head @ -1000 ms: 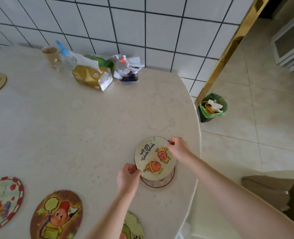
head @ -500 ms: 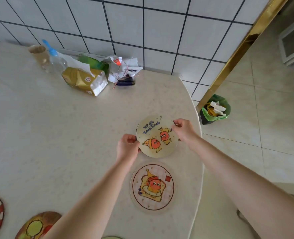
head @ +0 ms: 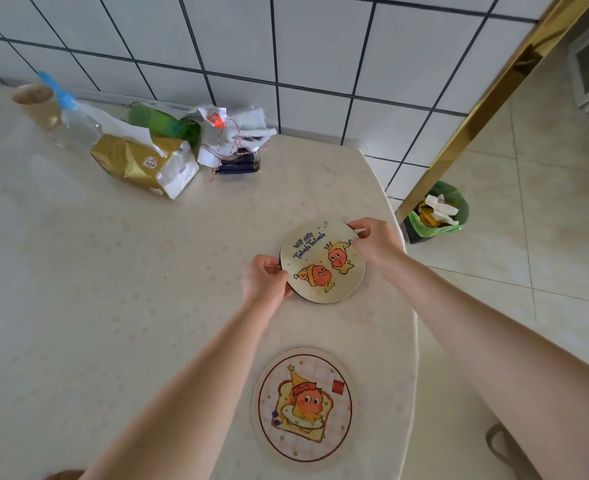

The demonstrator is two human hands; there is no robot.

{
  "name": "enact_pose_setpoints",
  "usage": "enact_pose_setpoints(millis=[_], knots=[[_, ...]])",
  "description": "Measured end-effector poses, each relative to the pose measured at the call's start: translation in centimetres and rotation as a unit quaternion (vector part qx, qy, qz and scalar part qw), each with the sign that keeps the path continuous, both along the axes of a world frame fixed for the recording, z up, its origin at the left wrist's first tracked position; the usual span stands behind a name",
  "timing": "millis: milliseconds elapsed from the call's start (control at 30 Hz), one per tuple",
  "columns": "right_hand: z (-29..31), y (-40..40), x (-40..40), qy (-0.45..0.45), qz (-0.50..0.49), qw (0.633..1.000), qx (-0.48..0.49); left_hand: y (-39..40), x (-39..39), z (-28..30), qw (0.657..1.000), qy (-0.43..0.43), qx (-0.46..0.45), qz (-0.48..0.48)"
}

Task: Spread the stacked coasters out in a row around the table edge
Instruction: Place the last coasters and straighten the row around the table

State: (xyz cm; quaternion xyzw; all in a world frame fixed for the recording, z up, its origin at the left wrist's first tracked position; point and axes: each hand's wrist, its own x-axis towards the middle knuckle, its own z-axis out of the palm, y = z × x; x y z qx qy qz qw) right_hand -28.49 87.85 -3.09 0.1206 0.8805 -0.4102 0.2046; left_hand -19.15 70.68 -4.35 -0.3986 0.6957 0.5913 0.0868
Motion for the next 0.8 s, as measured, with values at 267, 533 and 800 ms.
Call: enact_pose_setpoints(millis=[267, 533, 800], knots=[[-0.7, 0.1, 0.1, 0.008, 0.02, 0.999, 0.027, 0.3, 0.5, 0.4, 0.999, 0.001, -0.04, -0.013], [-0.6, -0.1, 0.2, 0.041, 0.042, 0.995, 0.076, 1.1, 0.8, 0.2, 0.995, -0.067, -0.023, 0.074], [-1.1, 0.3, -0.3, 0.034, 0.039, 0.995, 0.082, 1.5, 0.7, 0.0, 0.988, -0.09, 0.022, 0.123]])
